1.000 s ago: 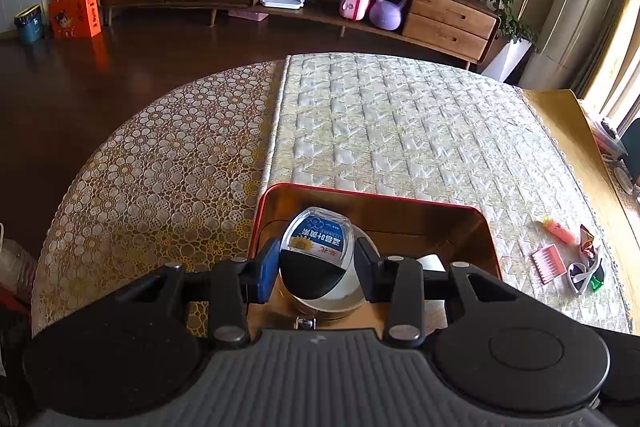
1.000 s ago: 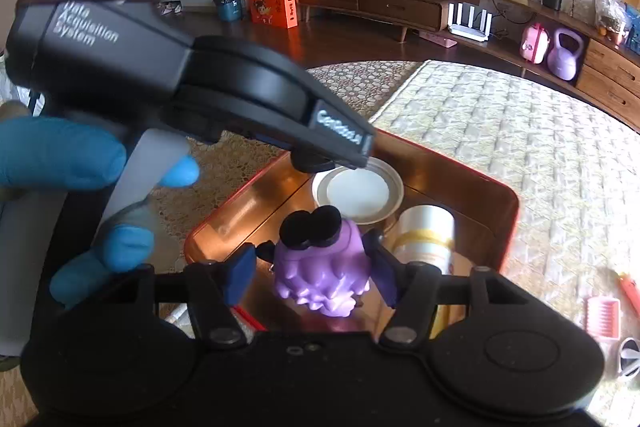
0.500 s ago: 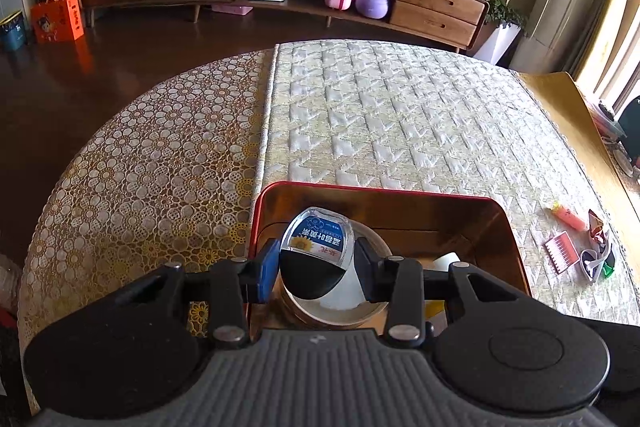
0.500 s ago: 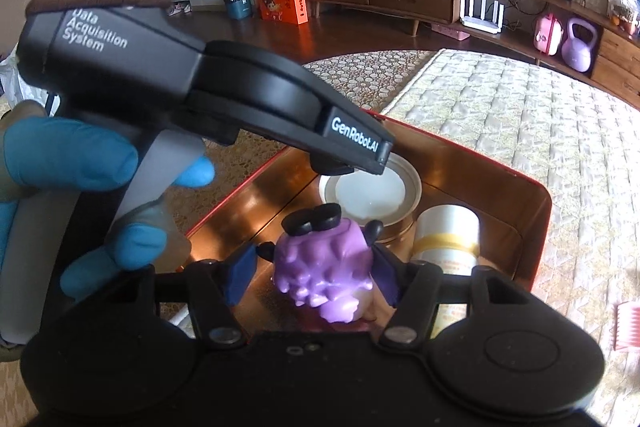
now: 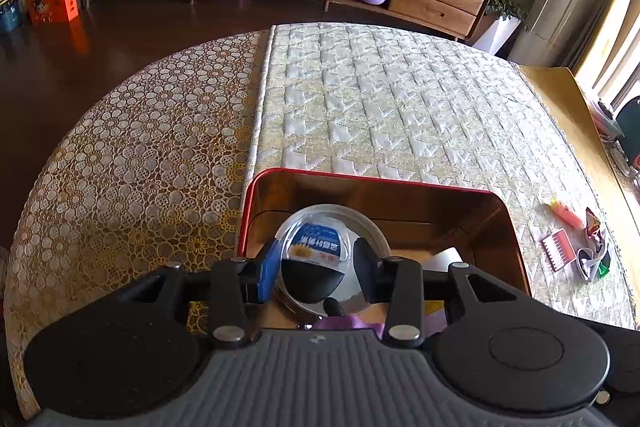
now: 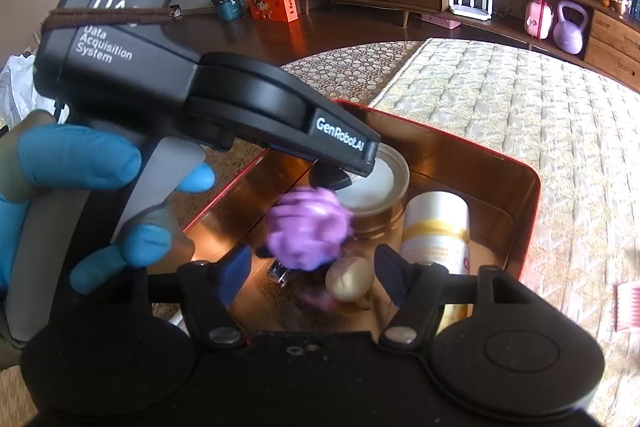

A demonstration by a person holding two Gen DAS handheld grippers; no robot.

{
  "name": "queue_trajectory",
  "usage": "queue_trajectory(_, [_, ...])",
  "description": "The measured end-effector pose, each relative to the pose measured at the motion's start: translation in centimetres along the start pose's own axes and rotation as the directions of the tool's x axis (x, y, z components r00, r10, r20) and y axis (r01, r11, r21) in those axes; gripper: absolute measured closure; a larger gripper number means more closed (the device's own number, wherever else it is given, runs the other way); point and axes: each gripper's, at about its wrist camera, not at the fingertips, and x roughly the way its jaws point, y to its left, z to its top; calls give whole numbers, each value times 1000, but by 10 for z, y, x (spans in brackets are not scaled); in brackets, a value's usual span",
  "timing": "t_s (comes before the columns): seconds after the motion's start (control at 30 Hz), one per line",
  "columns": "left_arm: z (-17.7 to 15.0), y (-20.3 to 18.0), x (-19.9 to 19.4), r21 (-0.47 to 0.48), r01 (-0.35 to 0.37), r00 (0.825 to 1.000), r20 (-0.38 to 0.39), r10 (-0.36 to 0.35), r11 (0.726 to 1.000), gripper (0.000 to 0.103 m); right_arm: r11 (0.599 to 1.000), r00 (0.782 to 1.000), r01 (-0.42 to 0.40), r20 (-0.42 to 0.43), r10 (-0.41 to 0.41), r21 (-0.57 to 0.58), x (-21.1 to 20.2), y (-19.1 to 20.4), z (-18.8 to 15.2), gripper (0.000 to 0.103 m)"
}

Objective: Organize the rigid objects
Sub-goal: 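Release the purple toy with the right tool while the left tool releases the jar, then withdraw both open tools from the red box toward the remaining items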

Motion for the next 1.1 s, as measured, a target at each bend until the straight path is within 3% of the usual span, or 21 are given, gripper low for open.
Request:
queue_trajectory(0.17, [-2, 1, 0, -20, 3, 1000, -3, -3, 1000, 64, 999, 999, -24, 21, 24, 35, -14, -7, -6, 26])
queue_trajectory(0.53, [-10, -4, -22, -18, -12, 1000, 27, 13, 1000, 55, 994, 996, -47, 76, 40, 96, -55, -25, -17, 25])
queue_trajectory(0.7, [-15, -13, -39, -12, -6, 999, 47, 7, 1000, 55, 993, 995, -36, 97, 24, 115, -73, -29, -22, 21])
queue_trajectory(0.83, [-22, -22, -53, -5, 1, 998, 65, -1, 1000, 48, 991, 993, -25, 118, 9, 134, -90, -35, -29, 19])
queue_trajectory(1.1, [-35, -44, -80, 14, 14, 996, 87, -15, 1000, 47, 979, 987, 6, 158, -39, 205, -121, -54, -43, 16])
